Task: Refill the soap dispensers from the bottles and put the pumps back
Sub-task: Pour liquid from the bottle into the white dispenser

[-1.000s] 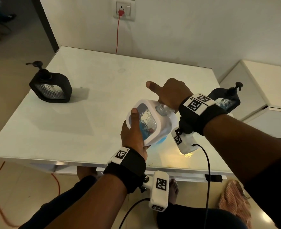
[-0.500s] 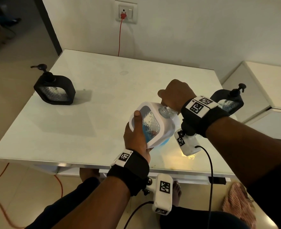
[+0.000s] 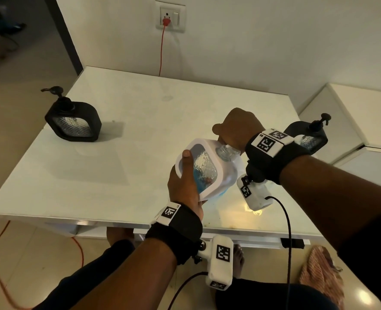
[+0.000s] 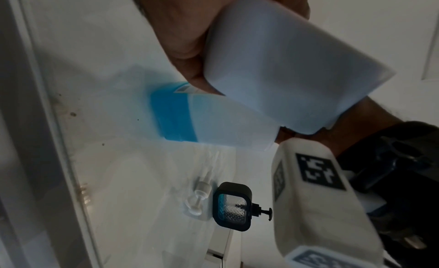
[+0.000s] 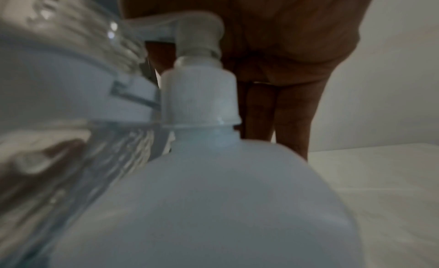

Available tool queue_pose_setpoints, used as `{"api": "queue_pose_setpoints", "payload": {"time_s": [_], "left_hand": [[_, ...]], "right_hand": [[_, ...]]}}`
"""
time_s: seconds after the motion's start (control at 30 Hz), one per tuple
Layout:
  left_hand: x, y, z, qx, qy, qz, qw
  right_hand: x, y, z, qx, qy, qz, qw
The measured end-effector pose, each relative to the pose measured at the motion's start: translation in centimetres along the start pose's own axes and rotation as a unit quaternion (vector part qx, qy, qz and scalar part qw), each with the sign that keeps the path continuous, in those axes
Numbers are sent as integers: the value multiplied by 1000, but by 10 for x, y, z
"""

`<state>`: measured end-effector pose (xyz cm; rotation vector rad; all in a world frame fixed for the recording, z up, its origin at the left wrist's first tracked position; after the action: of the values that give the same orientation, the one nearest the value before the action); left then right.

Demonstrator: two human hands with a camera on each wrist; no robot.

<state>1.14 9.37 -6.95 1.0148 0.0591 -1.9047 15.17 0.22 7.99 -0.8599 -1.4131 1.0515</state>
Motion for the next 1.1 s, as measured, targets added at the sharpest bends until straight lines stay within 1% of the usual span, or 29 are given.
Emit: {"api": "queue_pose_setpoints", "payload": {"time_s": [0.1,0.2,0.27,0.33,0.5,0.6,0.7,0.87,0.93,1.03,1.1], "left_hand": [[-3,-1,0,-4,-6,1,1000],[0,-1,1,-2,-14,-1,1000],[1,0,1,0,-18,-2,1000],[0,0,0,0,-14,-5,1000],[-2,0,-2,1,-10,-10,1000],[-2,0,-1,4,-13,-8,1000],[-2,-1,0,1,-15,-9,1000],[-1,0,-1,1,-18,-14,1000],[-2,0,-2,0,-17,-14,1000],[-2,-1,-3,-4,-18,-14,1000],[-3,-1,-2,-4,-17,-11,1000]], "right_hand": [[0,1,0,-4,1,6,1000],[-4,-1,5,15,36,-71,997],[-4,-3,7,21,40,-94,995],[-4,-2,5,13,35,-83,996],[-8,0,-1,-29,23,-28,999],[-7,3,-3,-23,10,-9,1000],[-7,1,-2,-20,30,-57,998],[-10,4,3,30,52,-106,993],[-9,4,1,22,46,-94,994],[-3,3,-2,-14,13,-39,999],[-3,2,-3,-32,5,-9,999]]}}
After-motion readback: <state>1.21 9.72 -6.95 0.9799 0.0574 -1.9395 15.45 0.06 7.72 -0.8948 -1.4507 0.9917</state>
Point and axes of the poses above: each hand's wrist, its own z-axis away from the middle knuckle, its own y-axis out of the palm, x = y × z, the point moved 9 cm from there along -z, towards the middle knuckle, and after that the axes turned 12 degrees about -x, right-handed, at the moved point
